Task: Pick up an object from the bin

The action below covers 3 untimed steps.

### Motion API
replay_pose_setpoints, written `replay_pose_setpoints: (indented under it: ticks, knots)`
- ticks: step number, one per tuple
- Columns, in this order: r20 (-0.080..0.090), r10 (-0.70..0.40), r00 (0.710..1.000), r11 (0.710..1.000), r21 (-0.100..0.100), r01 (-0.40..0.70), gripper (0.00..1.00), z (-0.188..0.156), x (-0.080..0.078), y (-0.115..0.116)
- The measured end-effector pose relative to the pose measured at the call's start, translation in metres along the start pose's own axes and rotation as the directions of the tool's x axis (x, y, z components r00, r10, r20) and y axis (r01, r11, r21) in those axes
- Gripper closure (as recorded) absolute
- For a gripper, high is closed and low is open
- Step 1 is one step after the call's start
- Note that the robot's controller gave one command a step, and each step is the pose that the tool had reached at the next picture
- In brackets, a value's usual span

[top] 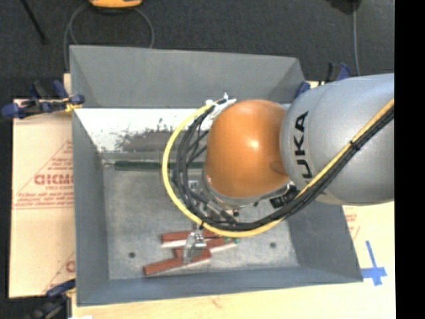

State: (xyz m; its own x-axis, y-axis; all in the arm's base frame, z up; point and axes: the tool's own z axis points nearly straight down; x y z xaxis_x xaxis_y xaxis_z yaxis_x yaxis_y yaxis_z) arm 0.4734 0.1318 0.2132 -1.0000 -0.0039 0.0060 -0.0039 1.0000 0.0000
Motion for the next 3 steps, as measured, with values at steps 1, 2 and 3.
replay_pose_setpoints:
  ticks: [1,2,3]
  knots:
    - [0.008,0.004,1.000,1.000,-0.001,-0.004,0.00,-0.004,-0.002,-0.001]
    - [0.014,-0.038,0.999,0.999,-0.001,0.038,0.00,0.064,-0.003,-0.024]
    - [0.002,-0.068,0.998,0.998,0.001,0.068,0.00,0.070,0.000,-0.051]
